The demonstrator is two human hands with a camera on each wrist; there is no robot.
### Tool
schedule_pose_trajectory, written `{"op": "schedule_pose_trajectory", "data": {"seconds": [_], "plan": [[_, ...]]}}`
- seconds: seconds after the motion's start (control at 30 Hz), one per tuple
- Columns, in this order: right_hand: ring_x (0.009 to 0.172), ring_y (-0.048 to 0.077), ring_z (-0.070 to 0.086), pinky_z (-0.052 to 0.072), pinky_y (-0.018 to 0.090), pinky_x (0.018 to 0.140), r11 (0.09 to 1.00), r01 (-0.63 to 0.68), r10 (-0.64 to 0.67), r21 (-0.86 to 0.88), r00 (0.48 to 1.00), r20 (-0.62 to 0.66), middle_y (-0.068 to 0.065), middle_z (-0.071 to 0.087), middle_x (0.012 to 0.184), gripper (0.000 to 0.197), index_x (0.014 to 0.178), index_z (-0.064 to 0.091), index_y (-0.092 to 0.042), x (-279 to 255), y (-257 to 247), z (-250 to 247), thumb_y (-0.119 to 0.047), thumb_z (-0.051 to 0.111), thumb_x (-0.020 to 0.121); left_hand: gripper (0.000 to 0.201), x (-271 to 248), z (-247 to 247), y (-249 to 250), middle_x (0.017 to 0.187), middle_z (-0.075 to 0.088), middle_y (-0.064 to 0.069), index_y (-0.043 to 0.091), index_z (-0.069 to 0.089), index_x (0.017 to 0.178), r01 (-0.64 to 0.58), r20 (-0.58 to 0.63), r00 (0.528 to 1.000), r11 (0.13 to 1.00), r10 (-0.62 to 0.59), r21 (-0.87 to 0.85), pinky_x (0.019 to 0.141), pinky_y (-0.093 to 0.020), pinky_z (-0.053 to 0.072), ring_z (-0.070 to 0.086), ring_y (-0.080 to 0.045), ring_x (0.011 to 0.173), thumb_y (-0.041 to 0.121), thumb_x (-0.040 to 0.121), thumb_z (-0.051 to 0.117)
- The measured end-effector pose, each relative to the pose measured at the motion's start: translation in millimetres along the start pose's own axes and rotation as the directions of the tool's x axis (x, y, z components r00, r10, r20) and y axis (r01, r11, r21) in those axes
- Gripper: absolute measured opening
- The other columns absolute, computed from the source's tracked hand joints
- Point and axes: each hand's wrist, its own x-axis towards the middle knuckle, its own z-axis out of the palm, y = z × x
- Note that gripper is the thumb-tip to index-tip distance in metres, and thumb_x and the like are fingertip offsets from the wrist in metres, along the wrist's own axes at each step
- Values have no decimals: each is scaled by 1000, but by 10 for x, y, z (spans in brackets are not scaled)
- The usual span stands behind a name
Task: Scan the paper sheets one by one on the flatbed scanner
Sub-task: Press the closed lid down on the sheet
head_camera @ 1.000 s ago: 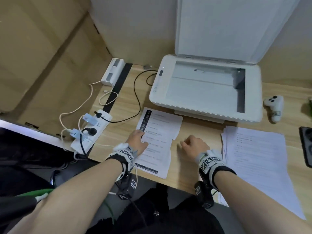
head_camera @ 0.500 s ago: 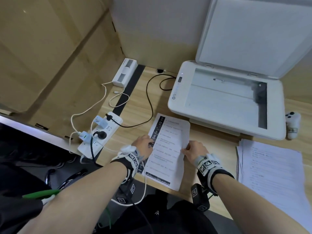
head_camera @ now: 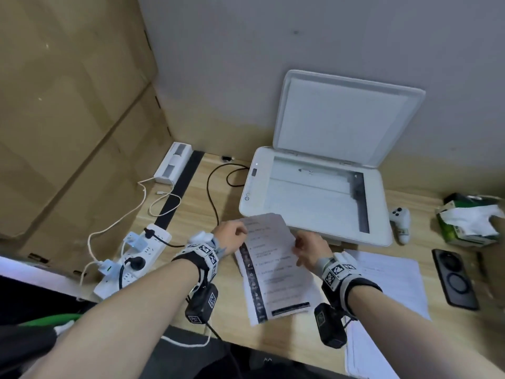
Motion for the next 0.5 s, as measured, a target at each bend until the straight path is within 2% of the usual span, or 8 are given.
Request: {"op": "schedule_pose_trajectory", "data": {"seconds": [0.07,0.1,0.17,0.2,0.3,0.37,0.43,0.5], "plan": [[53,7,68,58,36,65,1000,21,-21,5,1000,-22,-3,71,70,13,82,60,-25,47,7,-200,-12,58,86,23,76,-114,226,110,72,5,20,75,104,-47,35,998,998,48,-32,86,-24,49,64,-13,96,18,89,57],[54,8,68,58,34,66,1000,6,-5,18,999,-40,-5,71,75,14,84,60,-25,37,10,-297,-11,59,86,23,112,-151,336,105,74,5,22,76,100,-74,54,996,996,76,-49,87,-28,52,66,-14,95,19,88,58],[59,12,70,57,32,68,999,-19,24,40,993,-119,-8,72,84,18,88,60,-29,8,-12,-513,-11,60,86,20,188,-247,575,93,75,5,23,77,91,-143,83,986,988,148,-64,85,-37,55,68,-17,90,22,86,58],[66,15,70,56,33,69,999,-11,17,38,987,-160,-8,72,87,20,90,59,-31,34,-13,-568,-12,60,85,21,209,-264,648,93,75,5,23,78,92,-164,95,981,984,170,-62,84,-37,55,68,-17,90,23,86,57],[87,25,66,51,34,72,1000,-27,23,-10,964,-263,-4,72,95,23,102,60,-30,85,-20,-759,-12,55,88,29,310,-256,825,116,71,7,26,74,110,-242,86,965,969,247,-56,98,-33,50,63,-12,107,24,90,53],[95,26,65,51,34,75,1000,-22,18,-10,955,-295,1,71,105,29,113,57,-26,124,-31,-803,-9,49,90,39,365,-181,892,137,59,7,27,64,128,-288,129,948,957,290,-38,107,-33,42,54,-14,125,24,92,50],[106,25,64,52,34,83,1000,10,-15,-19,956,-294,5,66,124,38,129,52,-21,121,-80,-777,-9,49,93,49,371,-87,909,155,38,4,22,47,145,-321,257,918,947,301,36,114,-28,31,38,-17,140,23,96,46],[124,25,56,49,35,98,998,43,-53,-50,973,-224,6,48,148,59,148,36,-17,121,-78,-696,-14,56,92,54,439,52,880,163,17,-4,12,30,153,-385,394,877,893,276,232,117,-28,22,23,-21,148,26,102,38]]}}
